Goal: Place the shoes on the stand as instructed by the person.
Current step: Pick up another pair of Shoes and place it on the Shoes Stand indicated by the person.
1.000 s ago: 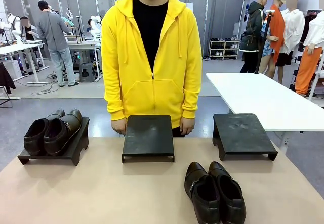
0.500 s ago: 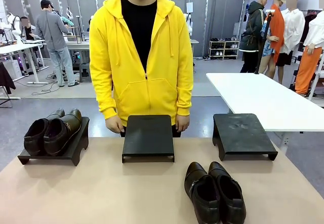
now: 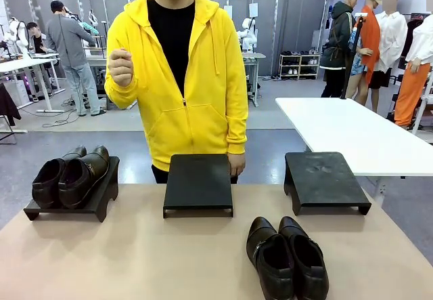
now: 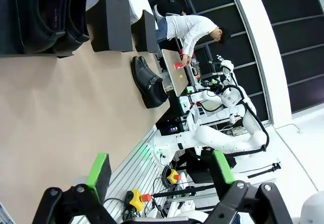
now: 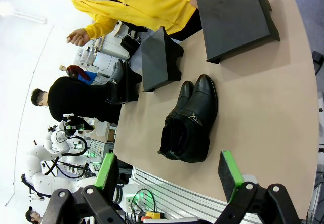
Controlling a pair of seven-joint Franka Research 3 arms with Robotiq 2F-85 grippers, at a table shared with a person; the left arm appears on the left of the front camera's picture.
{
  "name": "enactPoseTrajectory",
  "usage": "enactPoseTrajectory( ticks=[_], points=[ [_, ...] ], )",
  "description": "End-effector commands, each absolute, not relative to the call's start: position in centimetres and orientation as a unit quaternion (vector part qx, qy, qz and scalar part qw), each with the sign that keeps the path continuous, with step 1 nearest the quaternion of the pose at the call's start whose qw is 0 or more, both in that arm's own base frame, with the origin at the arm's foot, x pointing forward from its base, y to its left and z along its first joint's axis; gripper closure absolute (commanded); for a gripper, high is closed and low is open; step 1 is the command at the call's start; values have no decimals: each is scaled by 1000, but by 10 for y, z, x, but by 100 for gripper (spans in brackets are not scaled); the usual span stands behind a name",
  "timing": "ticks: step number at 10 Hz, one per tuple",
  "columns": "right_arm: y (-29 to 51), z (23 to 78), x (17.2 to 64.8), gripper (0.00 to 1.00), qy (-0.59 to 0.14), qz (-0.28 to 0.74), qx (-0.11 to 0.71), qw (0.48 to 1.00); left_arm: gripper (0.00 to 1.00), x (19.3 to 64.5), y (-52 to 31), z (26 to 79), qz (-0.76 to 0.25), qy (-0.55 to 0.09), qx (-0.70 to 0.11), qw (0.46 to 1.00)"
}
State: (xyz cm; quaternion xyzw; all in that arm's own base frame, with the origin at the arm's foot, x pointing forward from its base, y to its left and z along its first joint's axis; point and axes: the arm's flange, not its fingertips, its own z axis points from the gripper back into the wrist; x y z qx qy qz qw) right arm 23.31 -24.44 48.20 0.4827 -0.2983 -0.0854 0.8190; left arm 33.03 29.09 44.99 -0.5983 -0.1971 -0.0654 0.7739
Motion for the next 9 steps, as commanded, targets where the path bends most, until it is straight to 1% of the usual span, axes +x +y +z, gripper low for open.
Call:
enactPoseTrajectory(
  ticks=[1,9],
  points=[
    [-245,484,234,0,-299,-81,486,817,0,325,286,450,-68,-198,-595,776],
    [-245,484,234,0,-299,-81,486,817,0,325,286,450,-68,-198,-595,776]
  ],
)
